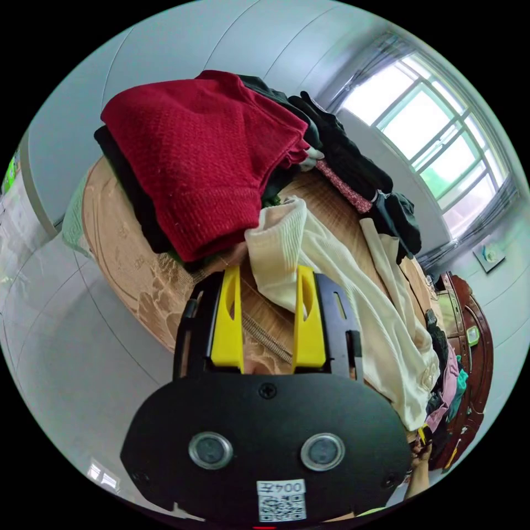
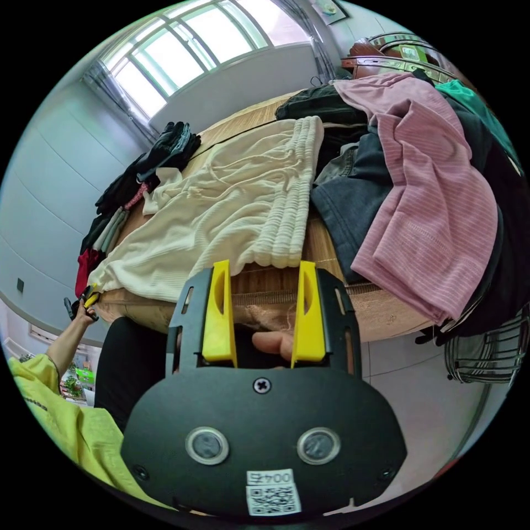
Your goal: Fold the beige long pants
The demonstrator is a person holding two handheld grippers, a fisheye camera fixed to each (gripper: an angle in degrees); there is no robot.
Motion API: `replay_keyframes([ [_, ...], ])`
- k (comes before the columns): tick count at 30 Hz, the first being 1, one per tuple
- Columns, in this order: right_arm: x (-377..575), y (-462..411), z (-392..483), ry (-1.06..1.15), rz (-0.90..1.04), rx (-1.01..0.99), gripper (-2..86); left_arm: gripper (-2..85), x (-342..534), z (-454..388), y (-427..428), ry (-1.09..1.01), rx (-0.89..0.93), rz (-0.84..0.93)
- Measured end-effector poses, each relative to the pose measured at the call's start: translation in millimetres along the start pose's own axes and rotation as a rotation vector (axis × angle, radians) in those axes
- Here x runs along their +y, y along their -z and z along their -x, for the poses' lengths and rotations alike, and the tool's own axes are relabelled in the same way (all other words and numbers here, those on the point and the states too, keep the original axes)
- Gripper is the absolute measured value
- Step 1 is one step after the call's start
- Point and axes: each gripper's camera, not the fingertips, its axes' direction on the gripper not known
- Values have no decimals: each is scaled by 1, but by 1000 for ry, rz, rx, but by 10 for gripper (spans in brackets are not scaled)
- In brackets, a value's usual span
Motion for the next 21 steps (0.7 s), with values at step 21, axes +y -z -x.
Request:
replay_keyframes([
  [21, -56, -18, -28, -291, -31, -258, 68, 43, -21, -142, 73, -221, -26, 57],
])
